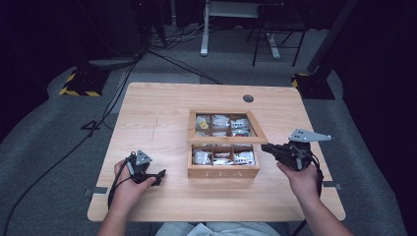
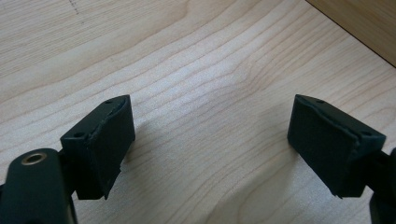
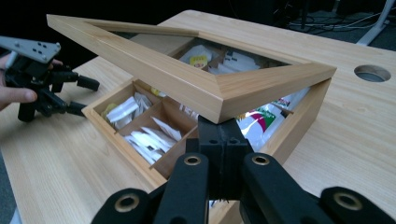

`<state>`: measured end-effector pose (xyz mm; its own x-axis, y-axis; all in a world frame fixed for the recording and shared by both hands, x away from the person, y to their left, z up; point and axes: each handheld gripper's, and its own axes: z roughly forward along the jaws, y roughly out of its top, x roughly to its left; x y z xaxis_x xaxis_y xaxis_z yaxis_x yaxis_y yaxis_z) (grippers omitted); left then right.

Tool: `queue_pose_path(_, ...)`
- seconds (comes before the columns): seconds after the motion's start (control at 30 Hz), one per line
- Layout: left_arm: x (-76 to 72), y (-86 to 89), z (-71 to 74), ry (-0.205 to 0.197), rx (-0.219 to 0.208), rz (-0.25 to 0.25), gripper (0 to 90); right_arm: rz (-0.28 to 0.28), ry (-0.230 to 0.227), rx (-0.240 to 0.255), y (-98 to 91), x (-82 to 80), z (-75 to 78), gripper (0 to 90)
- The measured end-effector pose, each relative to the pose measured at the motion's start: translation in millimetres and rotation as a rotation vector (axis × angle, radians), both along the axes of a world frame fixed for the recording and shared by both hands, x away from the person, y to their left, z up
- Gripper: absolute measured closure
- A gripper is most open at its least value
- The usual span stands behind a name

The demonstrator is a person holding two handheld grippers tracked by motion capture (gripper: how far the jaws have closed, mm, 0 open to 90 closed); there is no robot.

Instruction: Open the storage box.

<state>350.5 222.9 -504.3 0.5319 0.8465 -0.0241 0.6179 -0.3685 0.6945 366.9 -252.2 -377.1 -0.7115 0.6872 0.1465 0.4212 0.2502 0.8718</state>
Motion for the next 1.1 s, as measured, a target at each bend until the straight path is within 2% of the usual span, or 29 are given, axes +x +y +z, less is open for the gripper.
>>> queue_pose_path(0.43,0.0,0.0,0.0,0.001,-0.001,0.000,15.4,-0.014,-0.029,0.025,5.5,15.3,17.5,90.0)
queue_pose_path(0.9,0.0,-0.2,0.1,0.003,0.001,0.001,15.3,-0.028,-0.073,0.019,11.0,29.3,31.2,90.0)
queue_pose_path(1.1,0.0,-0.2,0.1,0.003,0.001,0.001,15.3,-0.033,-0.075,0.018,12.2,36.3,36.0,90.0)
